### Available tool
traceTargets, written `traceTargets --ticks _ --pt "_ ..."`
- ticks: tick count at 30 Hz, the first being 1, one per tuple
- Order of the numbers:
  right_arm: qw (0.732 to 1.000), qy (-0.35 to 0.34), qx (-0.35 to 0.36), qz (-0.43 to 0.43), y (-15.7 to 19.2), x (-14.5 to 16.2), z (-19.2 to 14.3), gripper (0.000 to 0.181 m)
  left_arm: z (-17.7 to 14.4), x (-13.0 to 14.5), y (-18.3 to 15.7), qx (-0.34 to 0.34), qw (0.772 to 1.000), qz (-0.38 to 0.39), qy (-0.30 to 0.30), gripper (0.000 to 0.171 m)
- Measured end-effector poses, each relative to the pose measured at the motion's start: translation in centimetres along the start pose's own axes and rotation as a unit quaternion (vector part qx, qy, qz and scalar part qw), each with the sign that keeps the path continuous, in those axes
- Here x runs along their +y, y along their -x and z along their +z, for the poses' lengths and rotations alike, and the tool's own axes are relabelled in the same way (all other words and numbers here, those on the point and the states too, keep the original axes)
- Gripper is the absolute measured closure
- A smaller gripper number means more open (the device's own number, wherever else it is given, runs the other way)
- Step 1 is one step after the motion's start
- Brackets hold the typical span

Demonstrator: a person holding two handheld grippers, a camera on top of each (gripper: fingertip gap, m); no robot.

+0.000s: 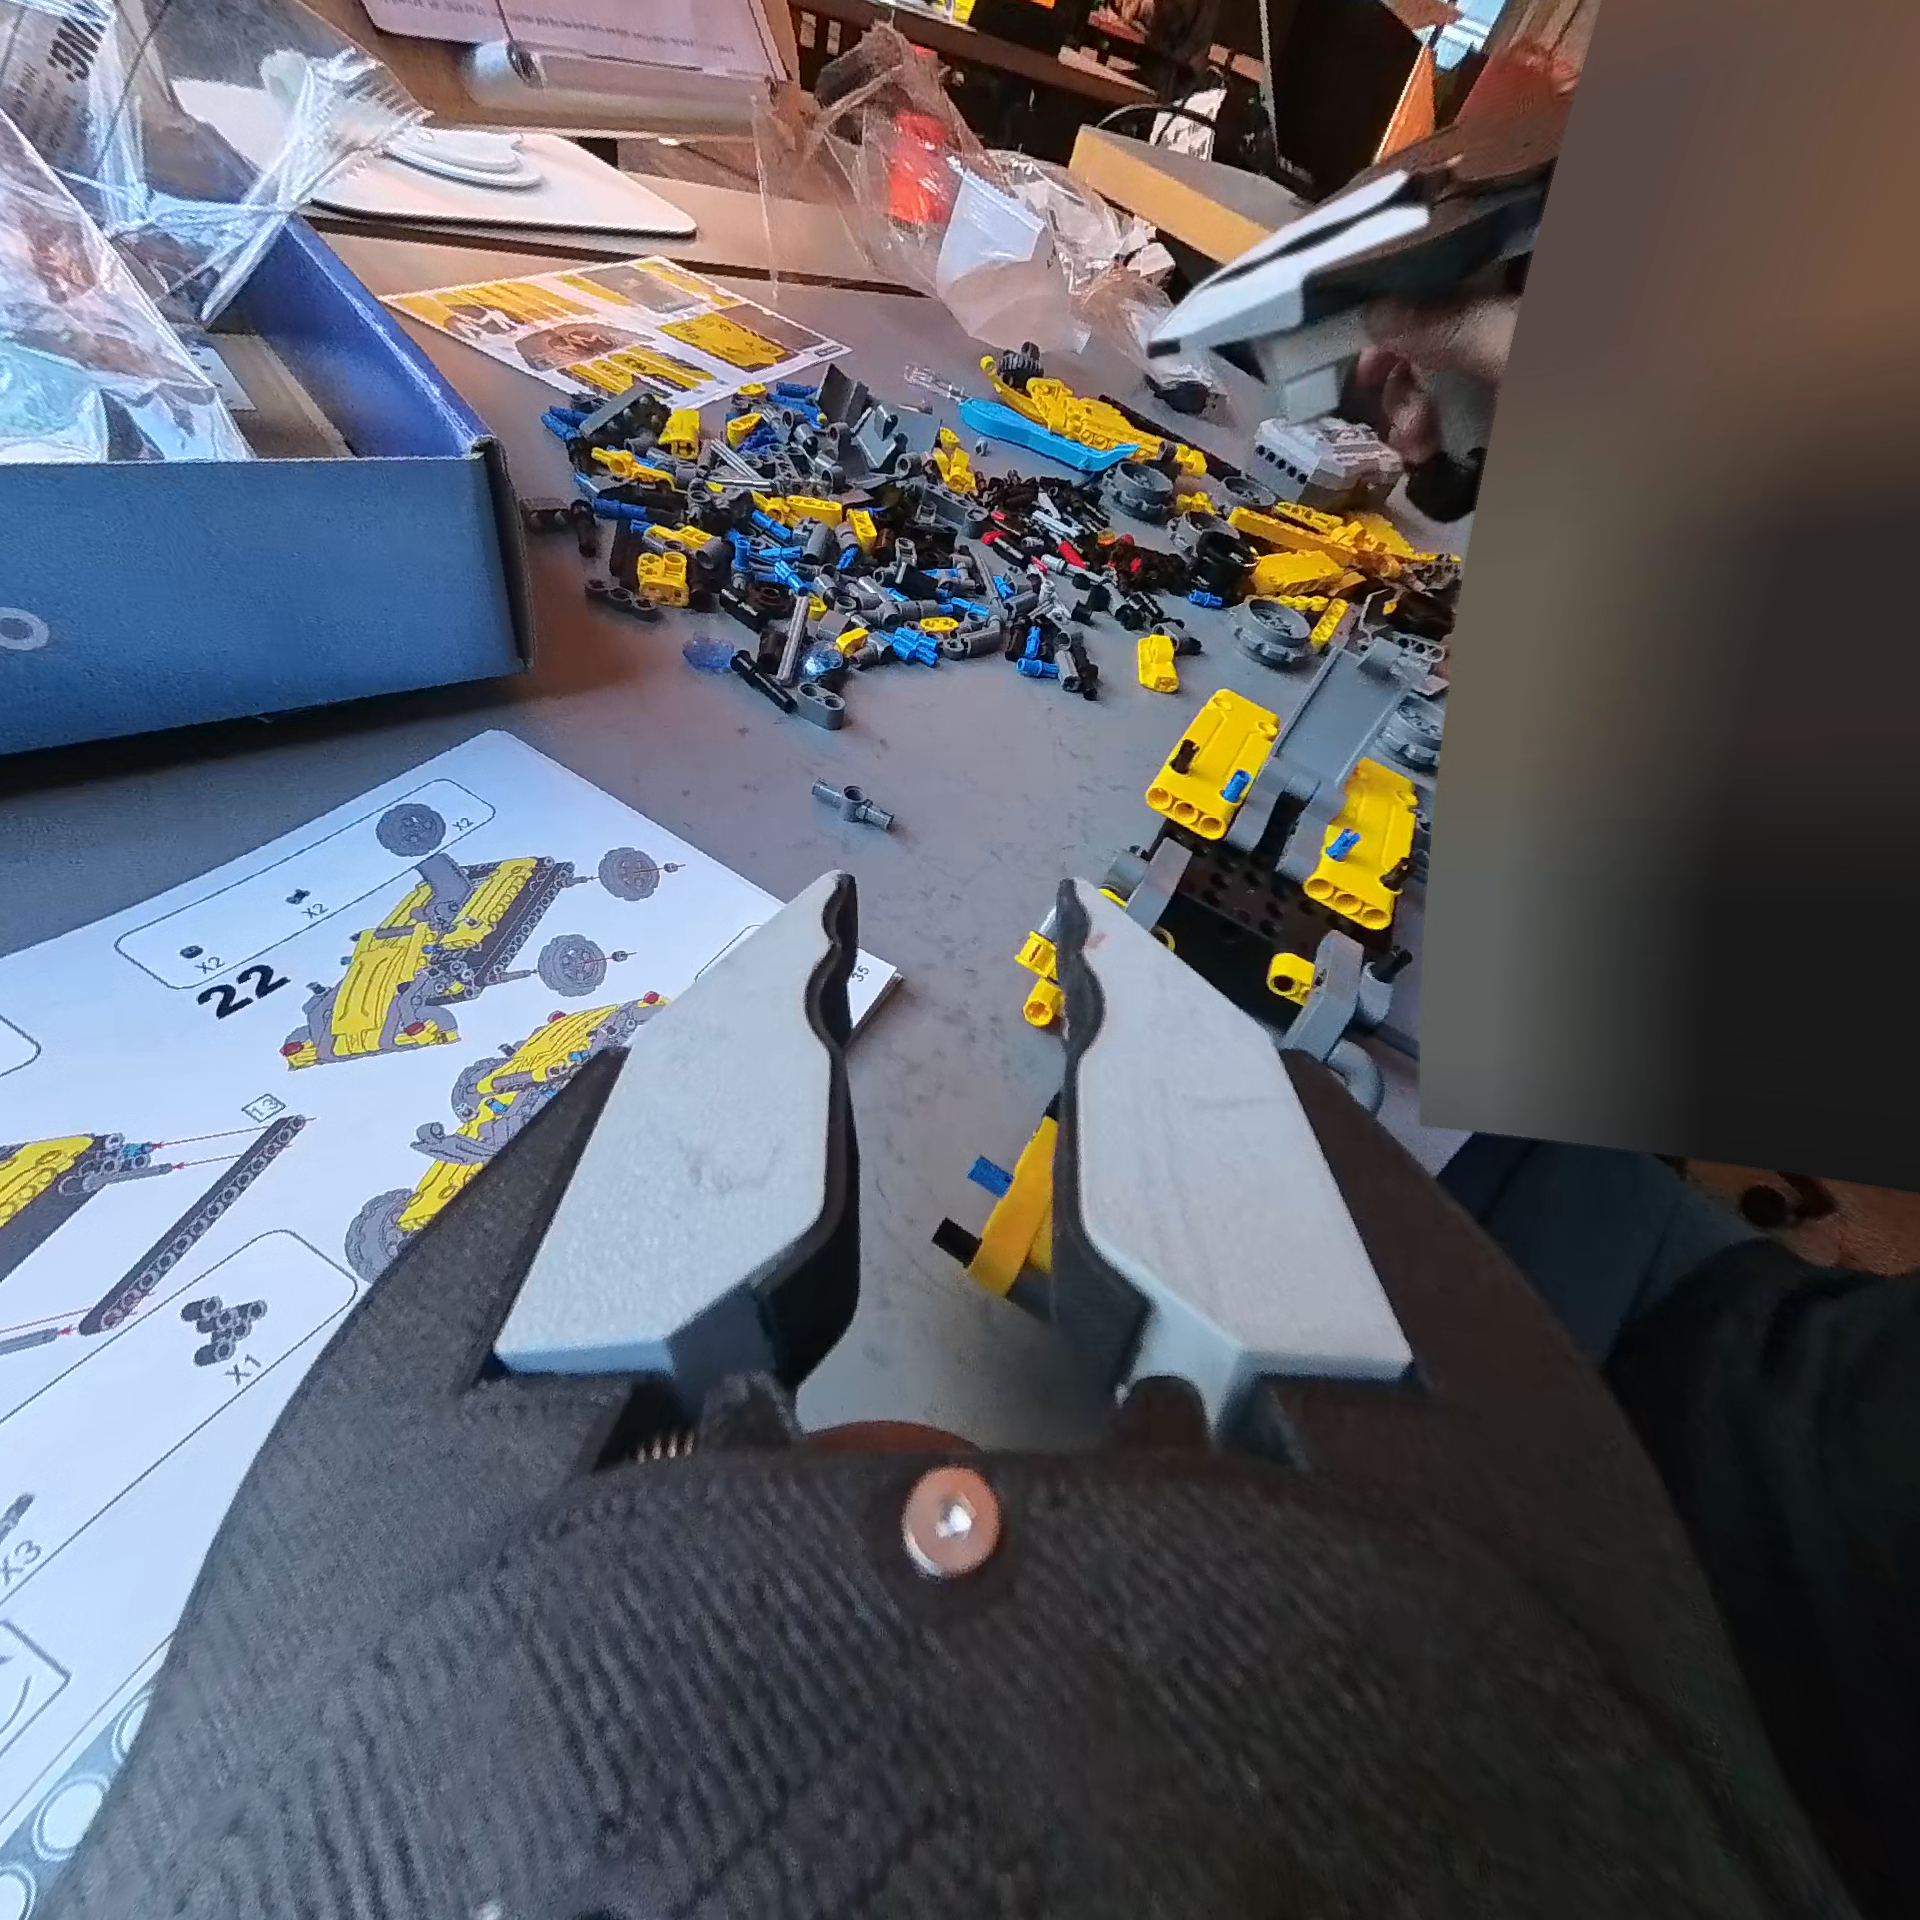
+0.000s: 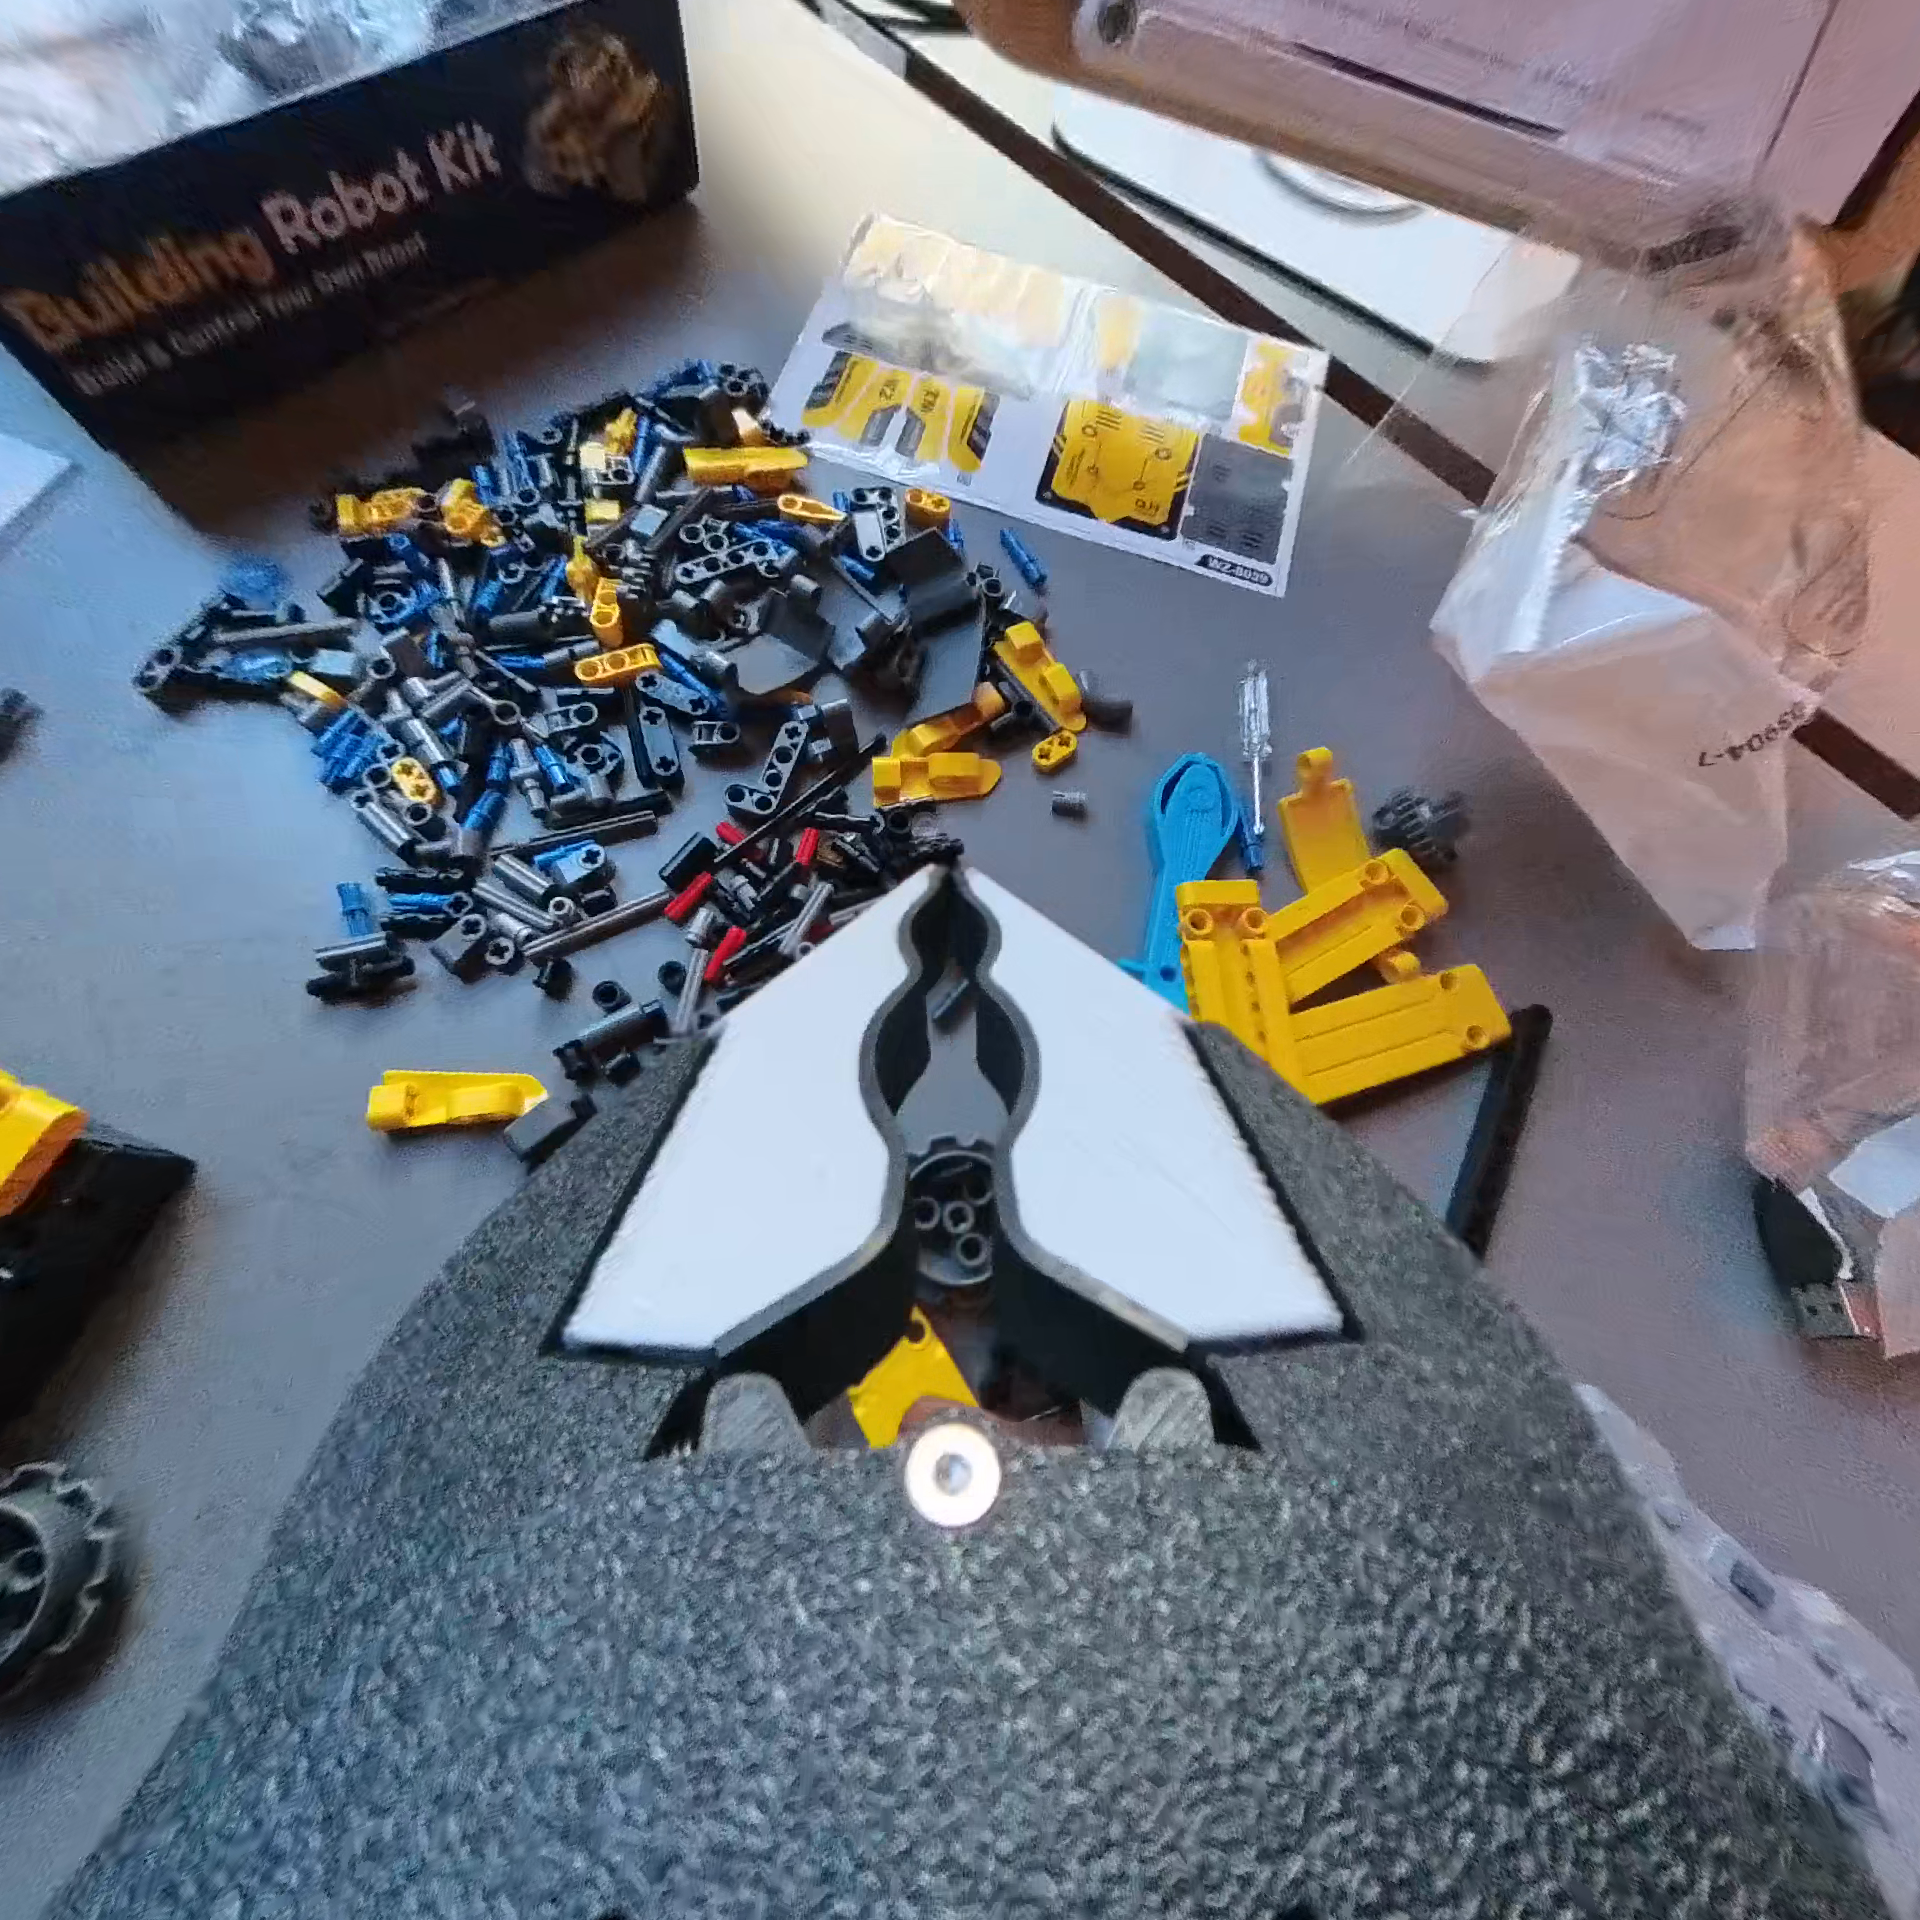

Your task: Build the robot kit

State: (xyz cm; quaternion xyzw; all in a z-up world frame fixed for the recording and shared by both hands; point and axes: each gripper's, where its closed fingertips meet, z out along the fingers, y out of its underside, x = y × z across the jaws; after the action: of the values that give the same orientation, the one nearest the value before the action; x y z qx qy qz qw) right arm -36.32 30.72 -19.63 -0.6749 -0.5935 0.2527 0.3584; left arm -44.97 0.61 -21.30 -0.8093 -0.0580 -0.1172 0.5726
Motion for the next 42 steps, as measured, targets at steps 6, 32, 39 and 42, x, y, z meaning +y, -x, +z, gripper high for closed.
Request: traceTargets --ticks 6,32,39,42 --pt "0.997 0.028 -0.024 -0.064 1.3 1.1 0.4 0.181 0.0 0.0 0.0 0.001 1.000 0.001 -0.001 0.138" --pt "0.912 0.157 -0.266 -0.269 11.9 8.4 -1.2 0.181 -0.1 0.0 -0.1 0.006 1.000 0.000 -0.001 0.140" --pt "0.927 0.138 -0.243 -0.251 10.9 7.3 -1.0 0.175 -0.1 0.0 -0.2 0.007 1.000 0.000 -0.002 0.140" --pt "0.933 0.143 -0.218 -0.250 10.0 7.3 -0.4 0.172 -0.1 0.0 -0.2 0.007 1.000 0.000 -0.002 0.140"
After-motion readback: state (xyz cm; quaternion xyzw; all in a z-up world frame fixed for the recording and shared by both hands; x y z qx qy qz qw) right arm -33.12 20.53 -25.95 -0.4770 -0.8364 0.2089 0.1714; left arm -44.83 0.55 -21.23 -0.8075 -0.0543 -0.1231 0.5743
